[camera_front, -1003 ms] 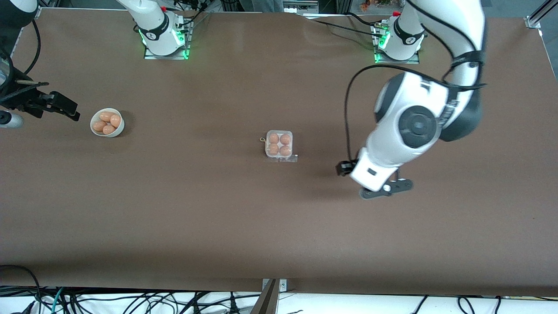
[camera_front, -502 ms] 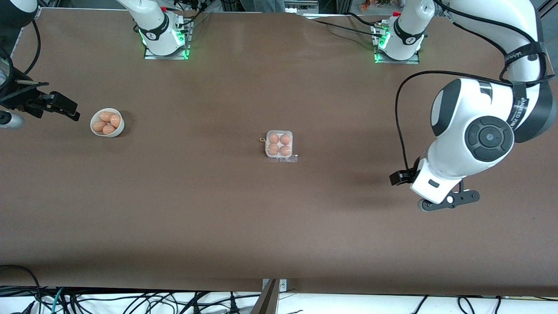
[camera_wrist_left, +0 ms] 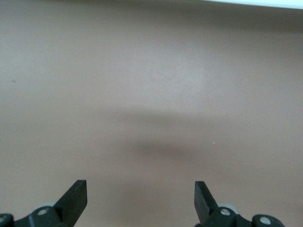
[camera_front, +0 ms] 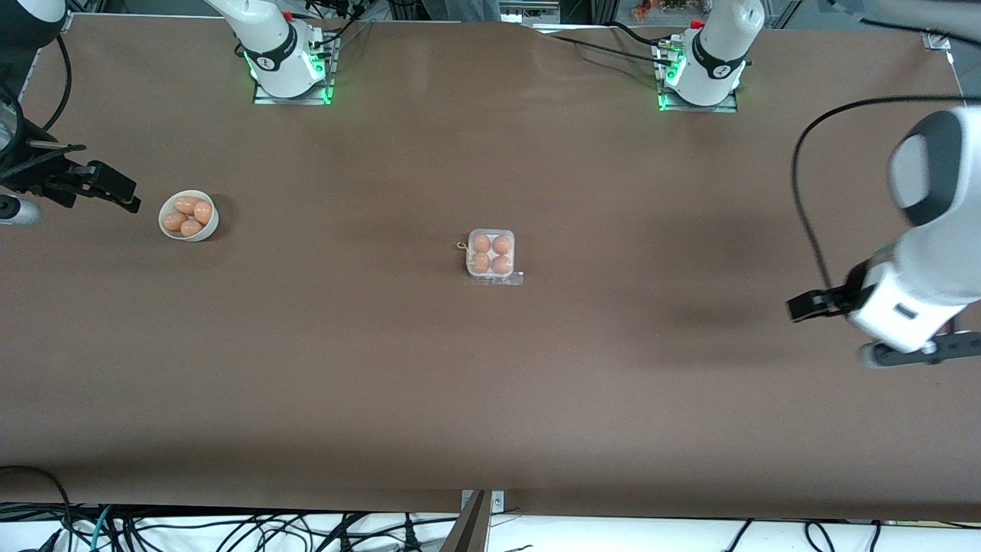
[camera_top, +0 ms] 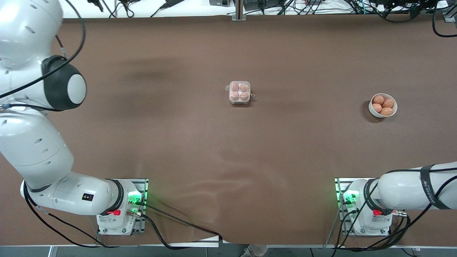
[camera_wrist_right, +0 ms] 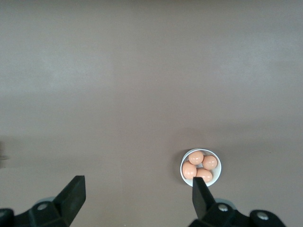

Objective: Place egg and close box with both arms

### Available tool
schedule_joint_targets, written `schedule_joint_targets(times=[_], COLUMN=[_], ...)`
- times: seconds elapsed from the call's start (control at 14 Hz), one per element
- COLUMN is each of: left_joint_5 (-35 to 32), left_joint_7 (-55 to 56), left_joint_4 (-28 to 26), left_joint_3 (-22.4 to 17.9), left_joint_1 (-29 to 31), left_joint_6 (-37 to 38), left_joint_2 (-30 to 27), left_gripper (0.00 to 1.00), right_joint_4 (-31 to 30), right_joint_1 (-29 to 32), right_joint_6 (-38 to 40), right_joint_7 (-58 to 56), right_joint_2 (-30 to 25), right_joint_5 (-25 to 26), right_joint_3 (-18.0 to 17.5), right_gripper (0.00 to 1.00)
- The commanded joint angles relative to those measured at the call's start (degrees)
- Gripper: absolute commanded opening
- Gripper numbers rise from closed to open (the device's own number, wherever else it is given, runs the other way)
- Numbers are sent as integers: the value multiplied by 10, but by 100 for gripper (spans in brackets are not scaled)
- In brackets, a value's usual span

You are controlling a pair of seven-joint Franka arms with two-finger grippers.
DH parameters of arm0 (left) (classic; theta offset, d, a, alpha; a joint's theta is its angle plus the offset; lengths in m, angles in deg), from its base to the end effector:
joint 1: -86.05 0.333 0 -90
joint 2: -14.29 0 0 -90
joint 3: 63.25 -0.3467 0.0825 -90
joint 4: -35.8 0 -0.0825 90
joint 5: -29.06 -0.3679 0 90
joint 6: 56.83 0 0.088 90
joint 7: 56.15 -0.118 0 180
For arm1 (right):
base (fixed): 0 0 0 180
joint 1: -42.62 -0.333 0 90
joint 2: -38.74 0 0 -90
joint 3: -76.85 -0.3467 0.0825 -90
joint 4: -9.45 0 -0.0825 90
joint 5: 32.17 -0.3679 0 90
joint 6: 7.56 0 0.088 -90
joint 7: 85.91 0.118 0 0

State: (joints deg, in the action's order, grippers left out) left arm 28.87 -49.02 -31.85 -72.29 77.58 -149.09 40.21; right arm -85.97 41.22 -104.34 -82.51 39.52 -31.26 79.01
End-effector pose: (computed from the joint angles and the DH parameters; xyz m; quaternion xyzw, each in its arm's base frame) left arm 0.6822 -0.0185 0.5511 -0.9975 -0.0595 0.0066 0.0365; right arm 0.5510 -0.0089 0.6037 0.9993 -0.0354 0.0053 0.0080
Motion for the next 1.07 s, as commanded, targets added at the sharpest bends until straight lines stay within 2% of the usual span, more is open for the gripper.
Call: schedule_joint_targets(times=[0.0,0.29,0.5,1.0], left_joint_5=[-10,-9,-8,-8], left_joint_7=[-34,-38,-32,-31], left_joint_4=[-55,-168,-238,-293], left_joint_3=[46,50,53,54], left_joint_1=[47,49,50,51], left_joint_6=[5,-6,-58,-93], left_joint_2=[-70,-143,-183,-234], left_gripper=[100,100,100,100], right_joint_4=[10,10,10,10], right_joint_1=[7,7,7,7], right_joint_6=[8,8,8,7], right_joint_7=[-6,-6,-6,-6], right_joint_2=[2,2,2,2], right_joint_5=[-3,-3,-3,-2], right_joint_3=[-5,-5,-5,-5], right_gripper=[100,100,100,100])
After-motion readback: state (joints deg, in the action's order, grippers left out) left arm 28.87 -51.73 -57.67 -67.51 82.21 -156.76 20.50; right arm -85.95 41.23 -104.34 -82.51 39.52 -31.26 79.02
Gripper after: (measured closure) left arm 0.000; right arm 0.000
